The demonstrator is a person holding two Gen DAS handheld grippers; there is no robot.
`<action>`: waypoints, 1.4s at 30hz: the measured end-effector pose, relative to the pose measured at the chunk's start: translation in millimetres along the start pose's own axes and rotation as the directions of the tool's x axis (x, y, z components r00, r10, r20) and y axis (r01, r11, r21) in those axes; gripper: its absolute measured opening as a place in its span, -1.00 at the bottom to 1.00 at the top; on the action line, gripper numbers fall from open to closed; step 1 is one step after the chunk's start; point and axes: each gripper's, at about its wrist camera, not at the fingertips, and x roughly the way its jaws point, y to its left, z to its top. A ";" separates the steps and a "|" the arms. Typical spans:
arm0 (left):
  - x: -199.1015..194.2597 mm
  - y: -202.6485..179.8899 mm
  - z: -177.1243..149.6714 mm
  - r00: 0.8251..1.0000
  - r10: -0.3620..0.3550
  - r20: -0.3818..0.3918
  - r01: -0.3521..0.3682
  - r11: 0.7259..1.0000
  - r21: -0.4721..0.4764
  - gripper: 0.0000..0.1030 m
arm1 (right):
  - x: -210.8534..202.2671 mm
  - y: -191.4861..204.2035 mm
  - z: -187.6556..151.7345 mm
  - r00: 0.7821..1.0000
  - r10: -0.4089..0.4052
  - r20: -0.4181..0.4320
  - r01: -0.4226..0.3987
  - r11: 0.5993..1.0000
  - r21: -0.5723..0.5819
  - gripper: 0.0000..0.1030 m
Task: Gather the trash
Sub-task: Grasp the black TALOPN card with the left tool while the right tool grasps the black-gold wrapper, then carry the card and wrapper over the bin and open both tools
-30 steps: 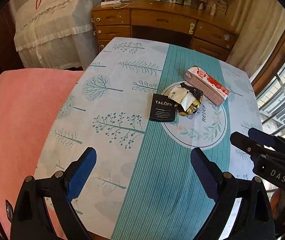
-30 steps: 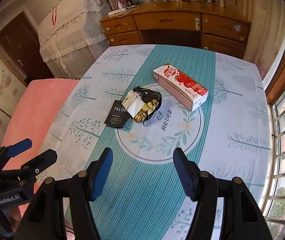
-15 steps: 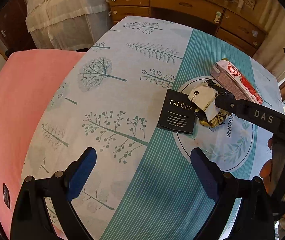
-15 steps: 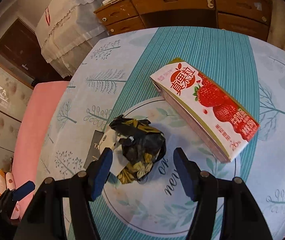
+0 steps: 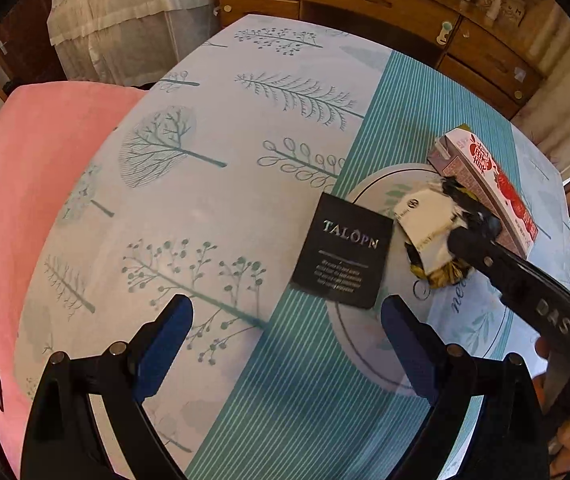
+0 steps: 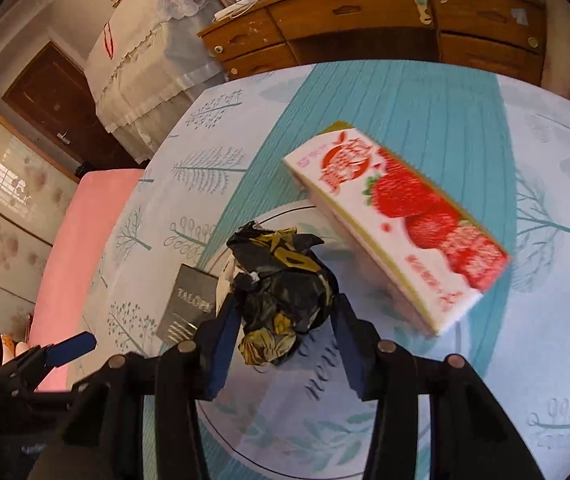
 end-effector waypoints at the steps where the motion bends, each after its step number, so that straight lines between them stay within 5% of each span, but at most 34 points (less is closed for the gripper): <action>1: 4.5 -3.1 3.1 1.000 -0.004 -0.005 0.004 1.000 0.004 0.83 | -1.9 -2.8 -0.3 1.000 -0.002 0.002 0.002 1.000 0.005 -0.10; 19: 66.9 -37.1 29.2 0.998 0.008 -0.054 -0.004 0.997 0.078 0.83 | -3.1 -15.9 -7.3 1.000 0.008 -0.017 -0.007 0.999 0.034 -0.10; 22: 63.7 -37.8 27.8 1.000 0.001 -0.015 0.001 0.995 0.096 0.61 | -2.8 -14.1 -8.2 1.000 -0.005 -0.021 0.006 1.000 0.022 -0.10; 24: 55.9 -38.5 27.0 1.000 -0.010 0.015 0.008 0.994 0.109 0.14 | -2.8 -11.9 -9.3 1.000 -0.016 -0.022 0.017 1.000 0.014 -0.10; 42: -3.6 15.0 -30.3 0.993 -0.117 0.027 0.113 0.988 0.106 0.13 | -41.6 36.7 -58.2 0.997 -0.077 -0.004 0.077 0.997 0.006 -0.12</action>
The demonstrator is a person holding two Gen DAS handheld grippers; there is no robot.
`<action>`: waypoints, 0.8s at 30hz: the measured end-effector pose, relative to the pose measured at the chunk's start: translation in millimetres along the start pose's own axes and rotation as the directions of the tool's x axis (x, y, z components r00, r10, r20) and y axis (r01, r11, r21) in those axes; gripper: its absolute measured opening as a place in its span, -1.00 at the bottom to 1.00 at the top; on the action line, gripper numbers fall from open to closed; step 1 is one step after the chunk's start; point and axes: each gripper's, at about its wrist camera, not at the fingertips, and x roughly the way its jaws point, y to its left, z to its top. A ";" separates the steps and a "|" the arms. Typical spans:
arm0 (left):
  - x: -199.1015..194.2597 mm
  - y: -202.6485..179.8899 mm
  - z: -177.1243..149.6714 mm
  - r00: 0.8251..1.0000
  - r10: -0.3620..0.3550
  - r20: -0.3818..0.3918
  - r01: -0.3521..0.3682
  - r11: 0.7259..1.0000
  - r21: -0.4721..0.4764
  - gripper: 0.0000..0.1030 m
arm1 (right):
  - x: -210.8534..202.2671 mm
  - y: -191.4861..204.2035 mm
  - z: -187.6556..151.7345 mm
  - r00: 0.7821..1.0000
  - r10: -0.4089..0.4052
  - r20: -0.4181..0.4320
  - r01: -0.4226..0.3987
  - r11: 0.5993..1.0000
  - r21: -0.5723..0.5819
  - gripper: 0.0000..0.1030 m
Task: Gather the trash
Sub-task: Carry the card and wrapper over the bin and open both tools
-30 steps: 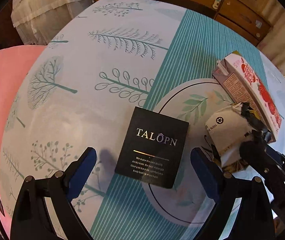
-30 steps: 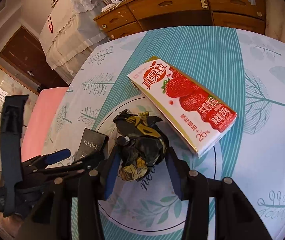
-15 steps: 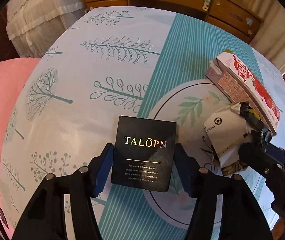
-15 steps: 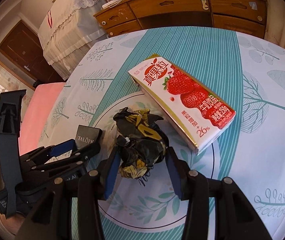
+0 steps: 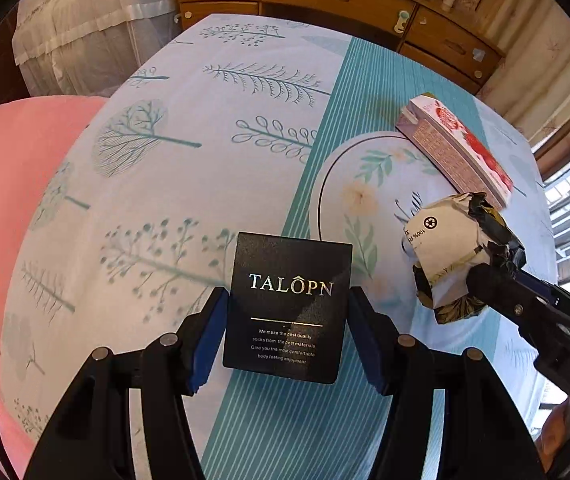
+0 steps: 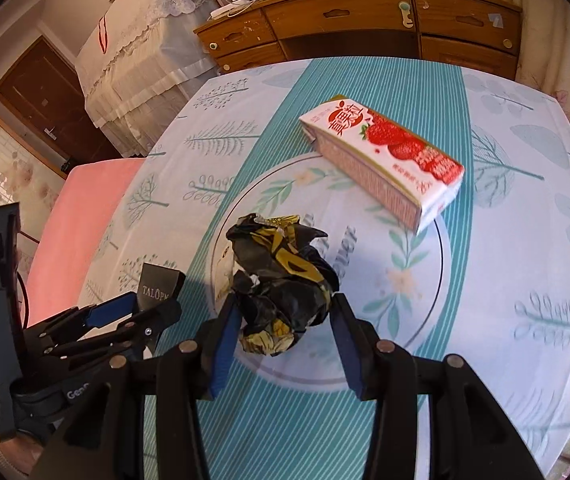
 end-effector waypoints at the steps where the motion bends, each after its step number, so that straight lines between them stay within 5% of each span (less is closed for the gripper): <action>1: -6.6 2.7 -6.3 1.000 -0.008 0.004 0.008 1.000 0.005 0.13 | -3.8 3.9 -5.6 1.000 -0.006 0.002 0.006 1.000 0.001 -0.12; 13: -104.1 33.9 -108.1 0.987 -0.149 0.064 0.137 0.977 0.162 0.13 | -74.5 68.6 -111.1 0.988 -0.127 0.083 0.118 0.987 0.105 -0.12; 24: -177.0 70.2 -220.6 0.966 -0.252 0.049 0.215 0.899 0.382 0.13 | -117.2 136.4 -249.5 0.972 -0.214 0.097 0.185 0.951 0.248 -0.12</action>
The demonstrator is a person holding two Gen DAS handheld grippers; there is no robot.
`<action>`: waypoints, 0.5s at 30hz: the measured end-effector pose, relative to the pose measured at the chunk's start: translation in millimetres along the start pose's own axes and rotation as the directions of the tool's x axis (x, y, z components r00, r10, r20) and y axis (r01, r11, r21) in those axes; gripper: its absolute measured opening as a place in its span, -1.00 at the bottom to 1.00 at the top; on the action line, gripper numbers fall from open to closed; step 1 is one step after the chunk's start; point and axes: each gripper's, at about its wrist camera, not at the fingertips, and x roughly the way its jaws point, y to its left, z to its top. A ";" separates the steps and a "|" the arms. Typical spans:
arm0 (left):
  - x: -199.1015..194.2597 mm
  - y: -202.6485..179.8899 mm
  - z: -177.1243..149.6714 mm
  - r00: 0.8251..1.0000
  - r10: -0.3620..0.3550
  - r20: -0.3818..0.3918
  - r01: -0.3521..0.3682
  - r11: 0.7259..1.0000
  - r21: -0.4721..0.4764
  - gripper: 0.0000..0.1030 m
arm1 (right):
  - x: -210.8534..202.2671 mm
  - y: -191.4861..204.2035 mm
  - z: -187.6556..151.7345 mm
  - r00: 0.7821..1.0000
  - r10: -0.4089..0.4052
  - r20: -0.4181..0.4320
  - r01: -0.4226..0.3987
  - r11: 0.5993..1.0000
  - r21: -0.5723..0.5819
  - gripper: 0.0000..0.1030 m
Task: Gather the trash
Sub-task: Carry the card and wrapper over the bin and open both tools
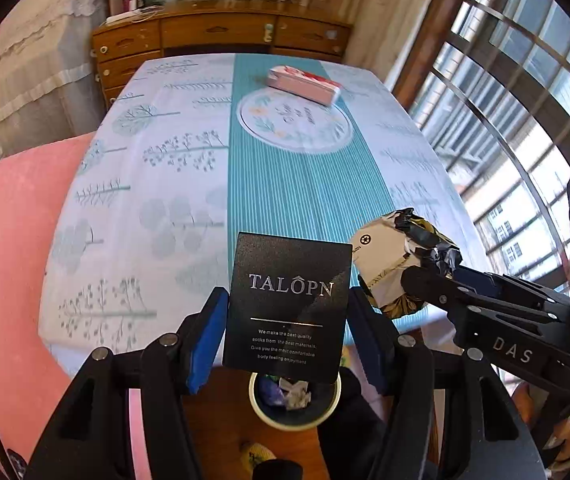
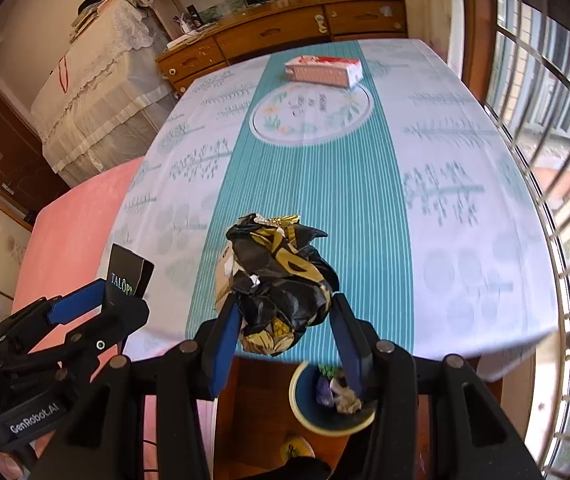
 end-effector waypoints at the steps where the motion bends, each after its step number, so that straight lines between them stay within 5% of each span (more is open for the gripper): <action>1: -3.6 -1.9 -10.2 1.000 -0.003 -0.008 0.003 1.000 0.010 0.13 | -2.6 1.3 -10.3 1.000 -0.008 -0.010 0.008 1.000 0.001 -0.12; 8: -7.9 -10.8 -68.9 0.997 -0.027 -0.078 0.026 1.000 -0.006 0.13 | -11.4 -1.3 -76.0 0.992 -0.061 -0.107 0.059 0.998 -0.014 -0.12; 15: 30.7 -14.9 -110.0 0.988 -0.053 -0.148 0.040 0.995 -0.088 0.13 | 23.1 -28.8 -125.4 0.974 -0.104 -0.200 0.103 0.995 -0.013 -0.12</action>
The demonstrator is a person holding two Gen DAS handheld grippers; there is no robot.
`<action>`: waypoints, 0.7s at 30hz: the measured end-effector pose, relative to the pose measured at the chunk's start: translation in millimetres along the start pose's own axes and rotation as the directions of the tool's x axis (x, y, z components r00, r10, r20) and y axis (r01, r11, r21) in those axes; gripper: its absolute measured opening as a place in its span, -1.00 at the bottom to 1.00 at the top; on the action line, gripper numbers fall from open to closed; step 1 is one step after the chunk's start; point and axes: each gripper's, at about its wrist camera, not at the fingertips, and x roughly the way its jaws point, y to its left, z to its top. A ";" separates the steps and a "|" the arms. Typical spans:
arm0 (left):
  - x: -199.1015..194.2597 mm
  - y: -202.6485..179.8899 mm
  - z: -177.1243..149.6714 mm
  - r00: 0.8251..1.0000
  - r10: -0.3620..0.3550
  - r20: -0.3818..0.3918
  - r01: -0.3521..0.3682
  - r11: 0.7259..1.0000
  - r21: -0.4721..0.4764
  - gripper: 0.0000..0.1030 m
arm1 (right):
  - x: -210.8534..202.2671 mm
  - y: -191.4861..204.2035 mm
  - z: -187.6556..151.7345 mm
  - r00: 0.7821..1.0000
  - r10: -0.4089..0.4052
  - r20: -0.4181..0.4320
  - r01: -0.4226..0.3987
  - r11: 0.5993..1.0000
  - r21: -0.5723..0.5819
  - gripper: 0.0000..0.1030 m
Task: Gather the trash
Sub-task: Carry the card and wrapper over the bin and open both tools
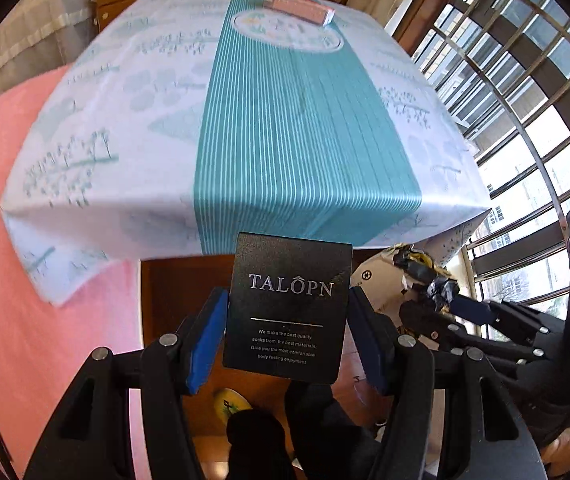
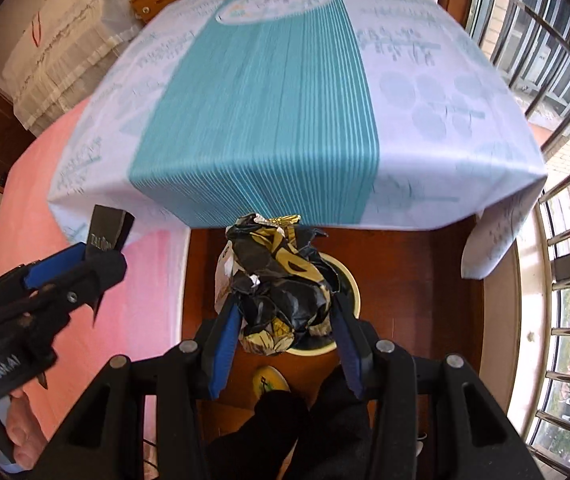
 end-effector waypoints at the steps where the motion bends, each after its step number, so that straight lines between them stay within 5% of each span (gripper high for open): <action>1: 9.8 1.0 -4.6 1.000 -0.004 -0.007 0.004 1.000 -0.013 0.13 | 10.3 -4.1 -4.2 1.000 -0.004 -0.011 0.004 1.000 -0.001 -0.12; 8: 101.6 14.4 -36.4 0.994 -0.009 -0.108 -0.003 0.994 -0.113 0.13 | 98.5 -33.6 -24.0 0.995 -0.019 -0.102 0.022 0.999 0.030 -0.11; 21: 265.2 35.6 -72.4 0.973 0.052 -0.225 -0.074 0.993 -0.090 0.18 | 258.8 -74.3 -48.5 0.975 0.019 -0.224 0.011 0.991 0.131 -0.02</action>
